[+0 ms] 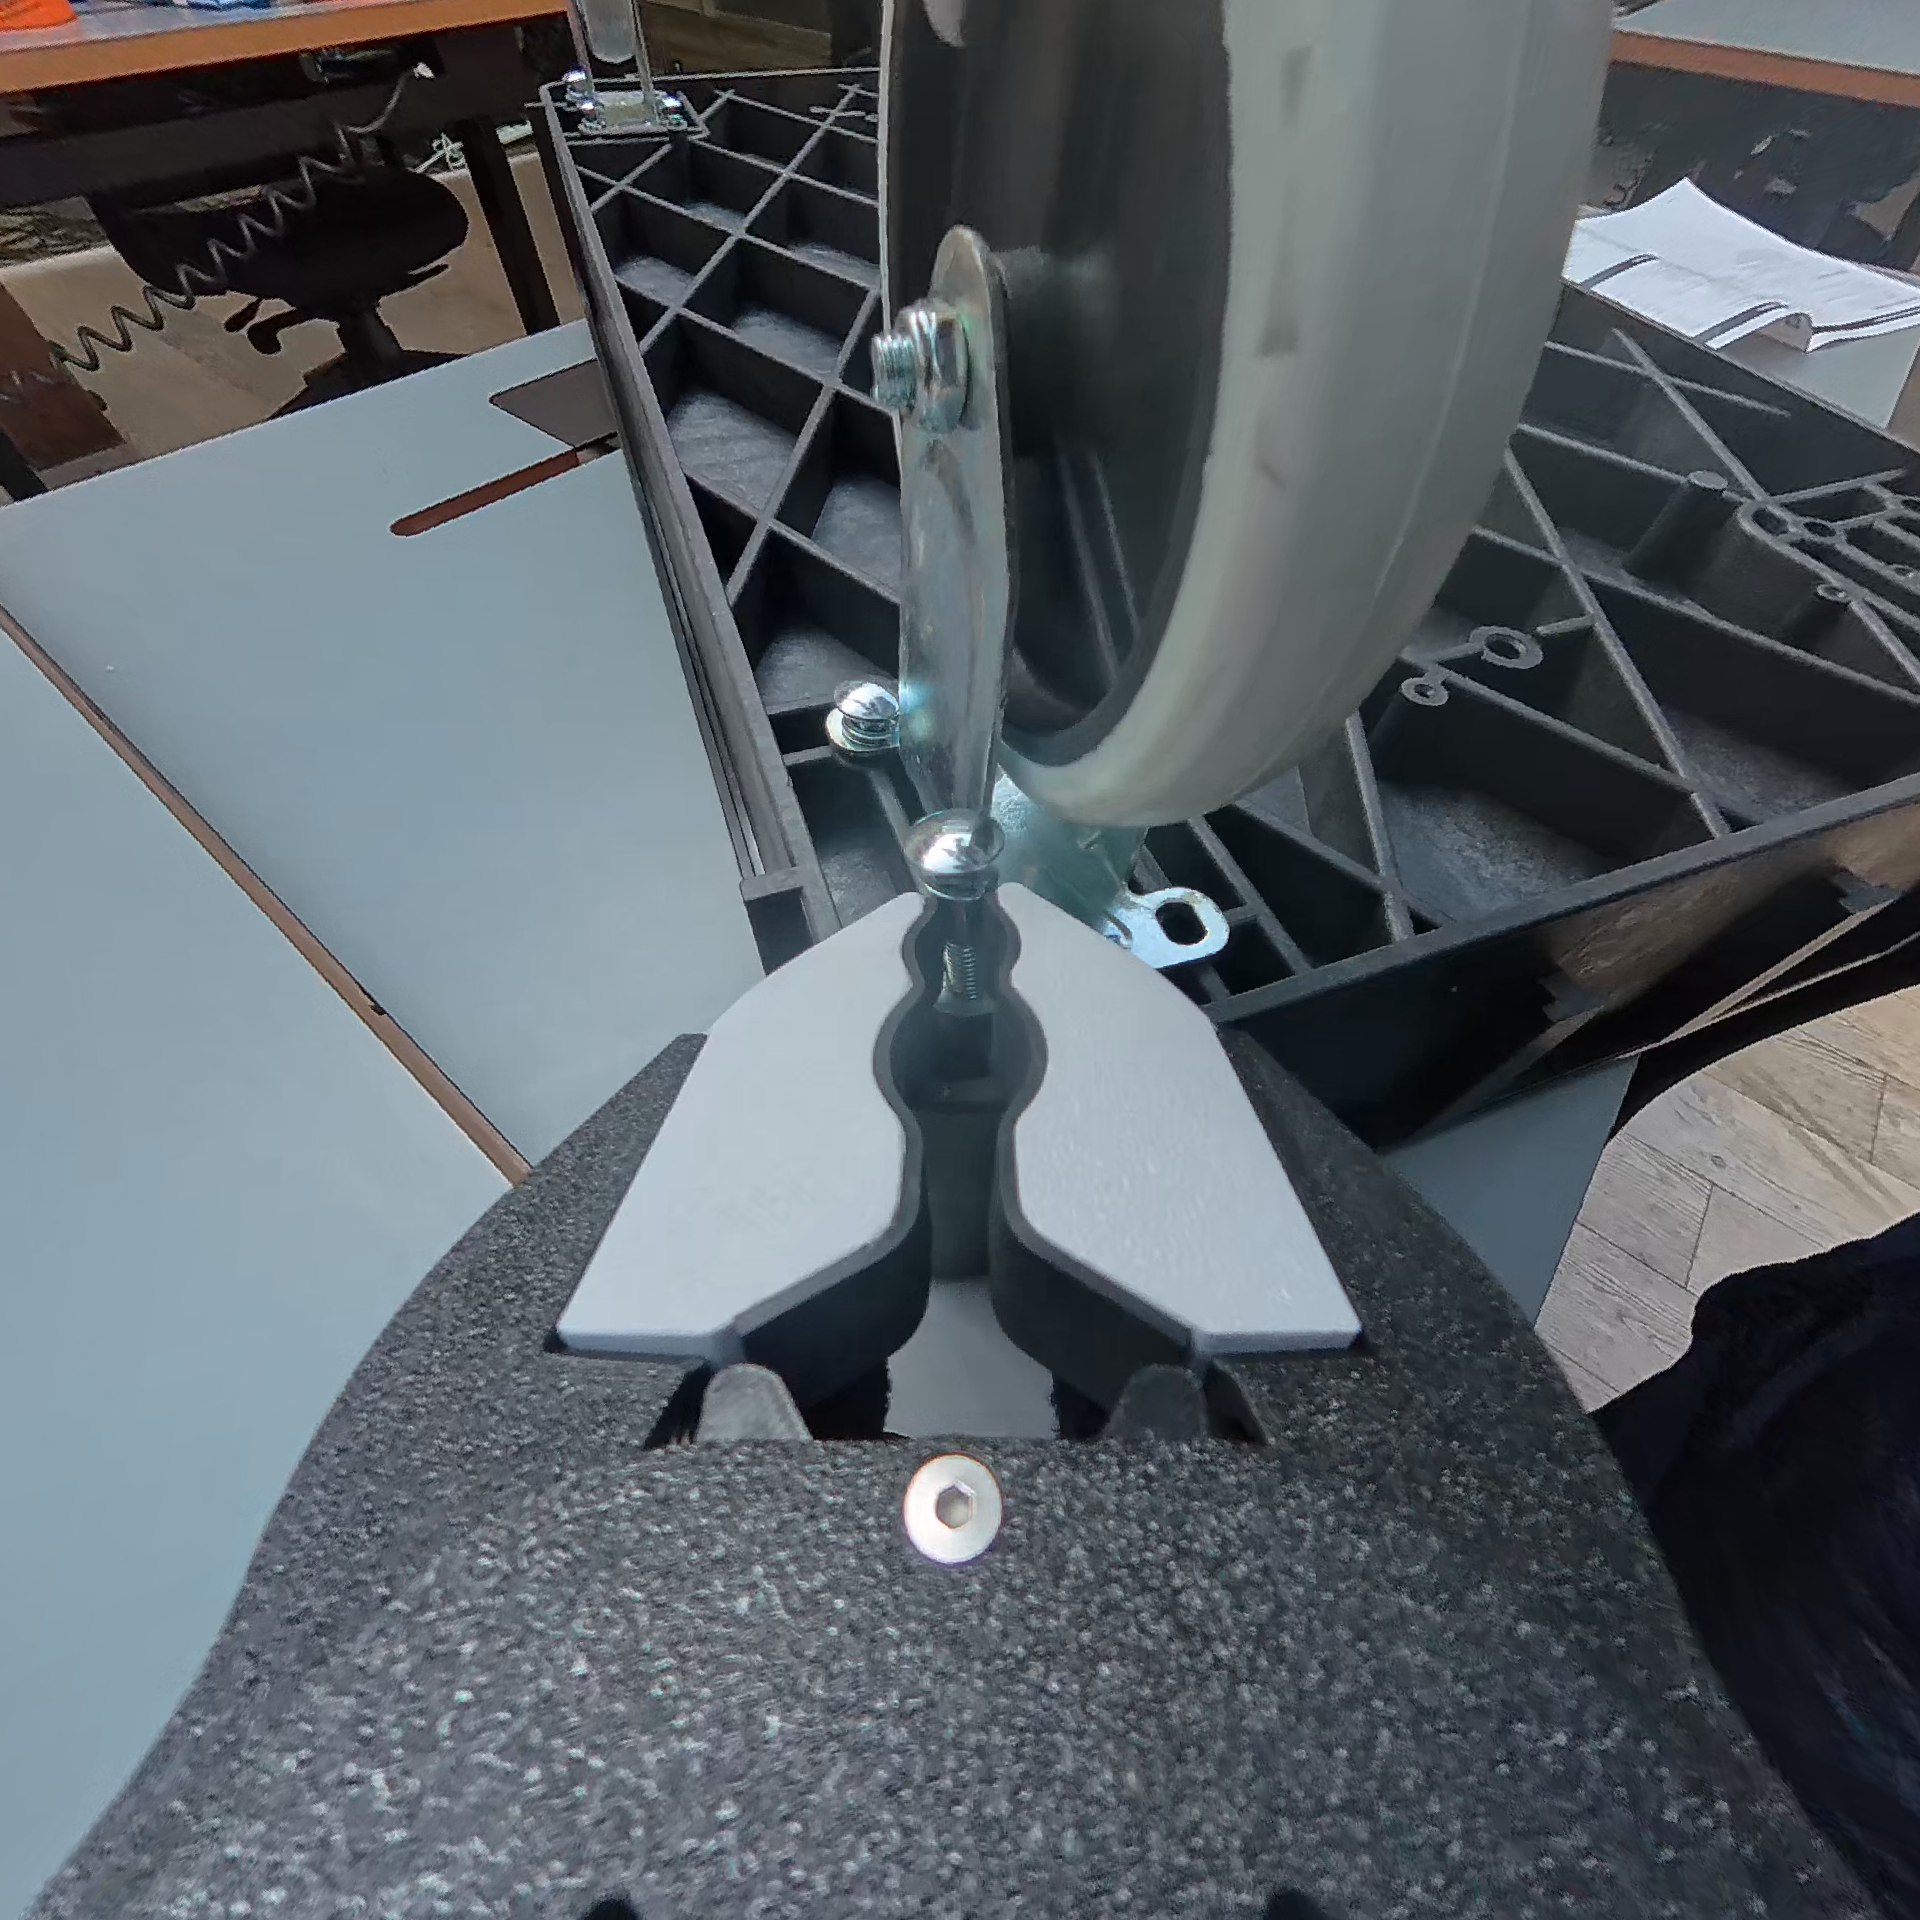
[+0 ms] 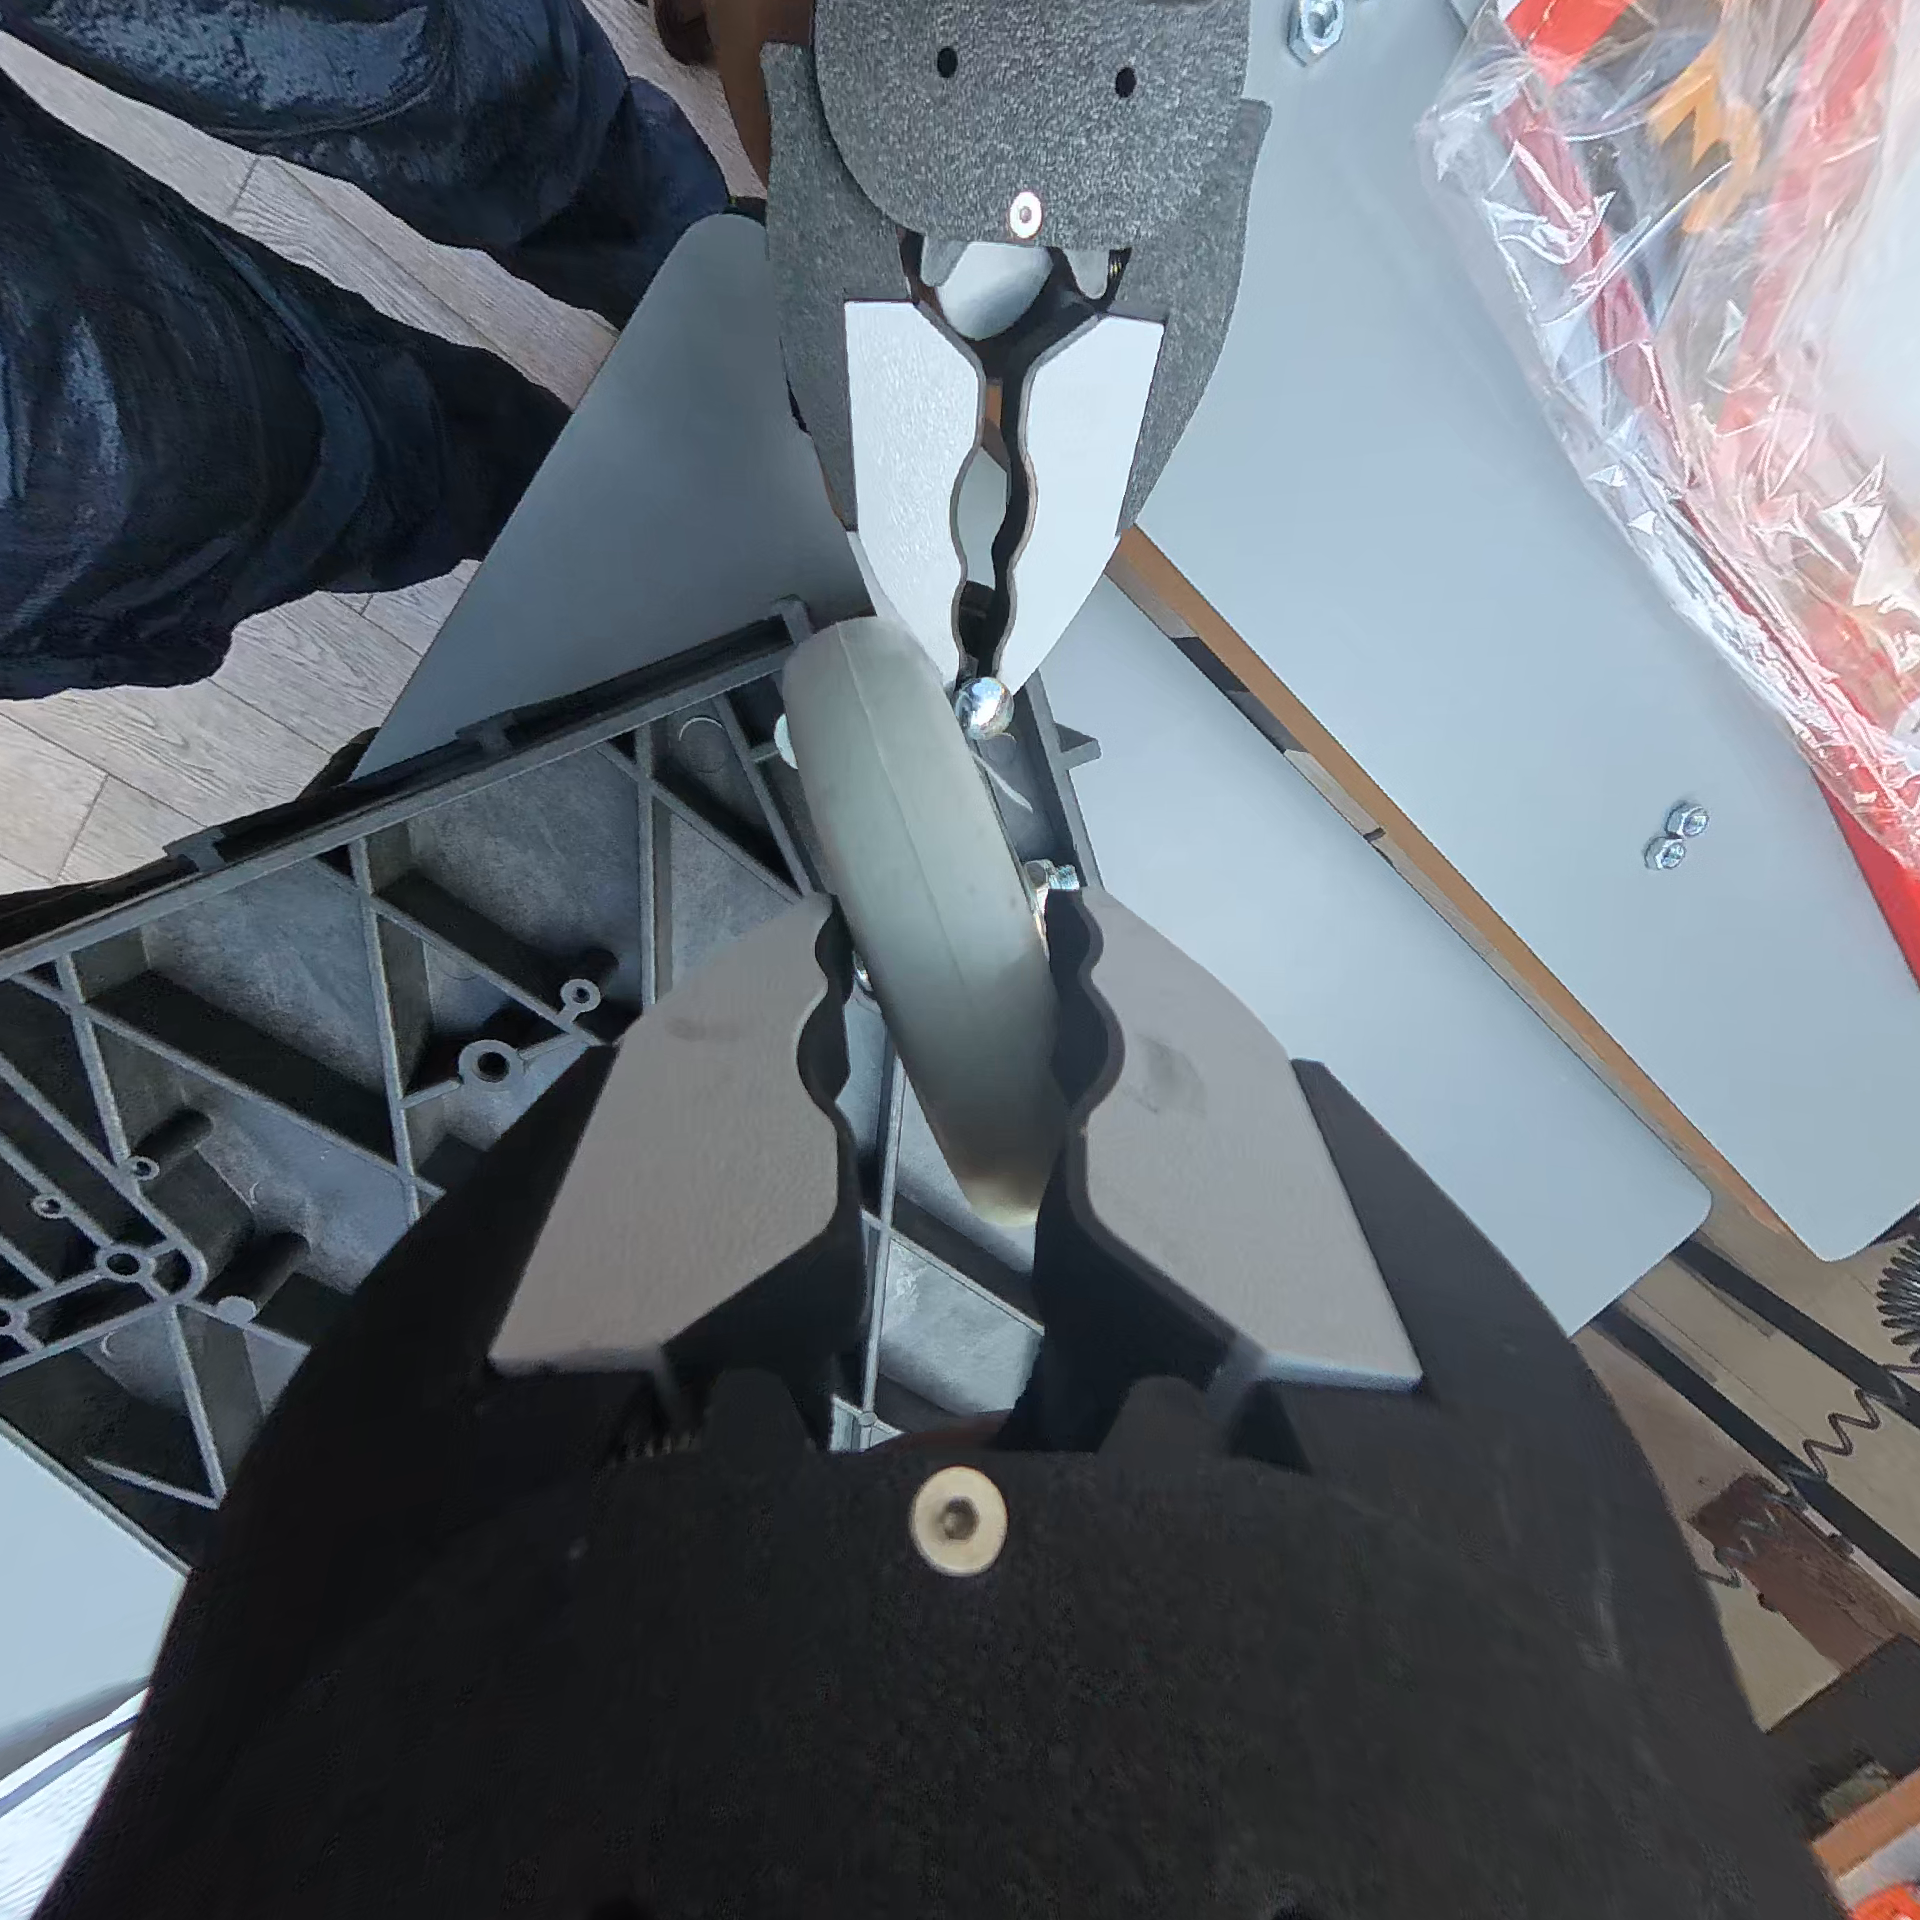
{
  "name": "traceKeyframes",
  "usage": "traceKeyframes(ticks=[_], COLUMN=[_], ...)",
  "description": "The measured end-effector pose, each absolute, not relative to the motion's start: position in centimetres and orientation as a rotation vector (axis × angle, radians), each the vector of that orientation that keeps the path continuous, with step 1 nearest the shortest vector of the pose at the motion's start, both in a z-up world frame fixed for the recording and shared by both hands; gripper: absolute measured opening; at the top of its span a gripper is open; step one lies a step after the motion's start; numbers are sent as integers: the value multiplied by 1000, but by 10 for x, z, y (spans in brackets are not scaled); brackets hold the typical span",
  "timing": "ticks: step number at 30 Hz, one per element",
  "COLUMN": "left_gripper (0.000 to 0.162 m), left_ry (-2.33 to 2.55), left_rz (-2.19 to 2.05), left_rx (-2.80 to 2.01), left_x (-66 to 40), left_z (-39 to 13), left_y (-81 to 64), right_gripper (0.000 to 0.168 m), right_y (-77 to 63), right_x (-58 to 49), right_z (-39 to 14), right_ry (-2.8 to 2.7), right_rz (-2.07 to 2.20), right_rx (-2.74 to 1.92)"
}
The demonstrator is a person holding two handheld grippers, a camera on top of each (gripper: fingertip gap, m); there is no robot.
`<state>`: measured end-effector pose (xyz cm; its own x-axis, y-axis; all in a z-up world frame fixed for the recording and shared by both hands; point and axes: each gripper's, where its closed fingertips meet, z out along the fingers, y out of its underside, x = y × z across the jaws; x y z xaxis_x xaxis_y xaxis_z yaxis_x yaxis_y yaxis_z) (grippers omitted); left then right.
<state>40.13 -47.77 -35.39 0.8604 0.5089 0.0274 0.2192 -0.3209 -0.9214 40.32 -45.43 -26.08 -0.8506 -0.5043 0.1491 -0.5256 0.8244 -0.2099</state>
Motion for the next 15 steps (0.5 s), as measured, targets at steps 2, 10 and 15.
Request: traceKeyframes(ticks=[2,10,15], left_gripper=[7,7,7], left_ry=[-536,-515,-514], left_rz=[308,258,217], left_rx=[-1903,-1903,-1903], left_x=[401,403,404], left_z=[-354,-356,-356], left_y=[-478,-479,-479], right_gripper=[37,44,45], right_y=[-457,-471,-470], right_x=[403,413,410], right_z=[-261,-255,-257], right_ry=[-2941,-3042,-3049], right_rz=[387,518,510], right_rx=[814,718,669])
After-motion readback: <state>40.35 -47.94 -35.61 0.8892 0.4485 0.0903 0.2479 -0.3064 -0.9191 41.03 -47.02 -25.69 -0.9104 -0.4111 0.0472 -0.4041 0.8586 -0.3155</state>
